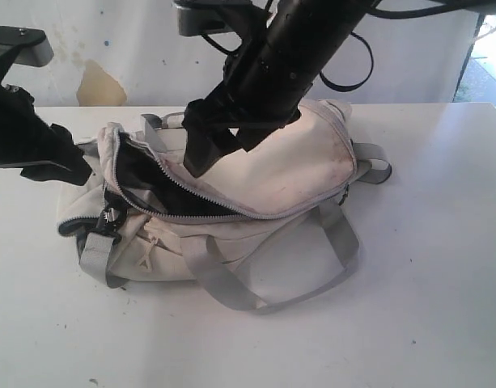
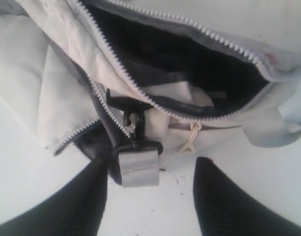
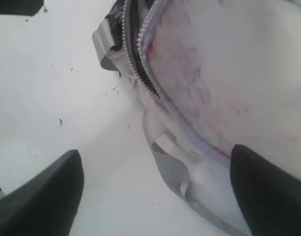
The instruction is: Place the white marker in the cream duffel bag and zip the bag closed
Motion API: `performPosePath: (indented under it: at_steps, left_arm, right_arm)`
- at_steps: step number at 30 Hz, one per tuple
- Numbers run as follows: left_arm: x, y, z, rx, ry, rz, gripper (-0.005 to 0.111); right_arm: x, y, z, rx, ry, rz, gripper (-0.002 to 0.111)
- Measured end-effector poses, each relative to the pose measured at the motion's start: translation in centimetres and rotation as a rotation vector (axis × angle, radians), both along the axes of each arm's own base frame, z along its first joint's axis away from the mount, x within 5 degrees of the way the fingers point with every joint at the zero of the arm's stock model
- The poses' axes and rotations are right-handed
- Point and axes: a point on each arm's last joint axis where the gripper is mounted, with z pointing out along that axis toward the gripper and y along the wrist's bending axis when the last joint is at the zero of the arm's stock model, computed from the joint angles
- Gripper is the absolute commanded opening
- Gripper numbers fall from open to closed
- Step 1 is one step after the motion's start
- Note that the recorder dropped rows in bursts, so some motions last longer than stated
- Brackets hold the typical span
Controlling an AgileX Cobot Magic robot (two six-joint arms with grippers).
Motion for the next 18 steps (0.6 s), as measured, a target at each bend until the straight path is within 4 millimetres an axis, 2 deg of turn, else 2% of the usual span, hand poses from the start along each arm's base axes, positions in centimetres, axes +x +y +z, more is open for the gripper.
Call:
performPosePath:
  at_steps: [3,7,12,15,18]
  left_arm:
    - [0.3,-0.2,0.2,-0.040,-0.030,0.021,0.055]
    - [0.5,-0.7,0.7,-0.121,-0.045,0.051,0.055]
    - [0.7,-1.7,1.9,-0.203,-0.068,0.054,0.055]
    - [0.8,-2.4,2.8,-0.231,-0.106,0.047,0.055]
    - [0.6,-3.4,3.2,-0.248,-0.126,0.023,0.055]
  right_arm:
    - [-0.2,-0.2,-0.2,-0.027,0.045,-0.031,0.074]
    - [-0.1,-0.7,-0.4,-0.074,0.056,-0.093,0.064]
    - [0.2,-1.1,-0.5,-0.106,0.048,-0.128,0.056]
    - [0.8,-1.9,-0.5,-0.106,0.053,-0.164,0.053]
    - [2.0,-3.7,-0.5,-0.102,0.065,-0.237,0.051]
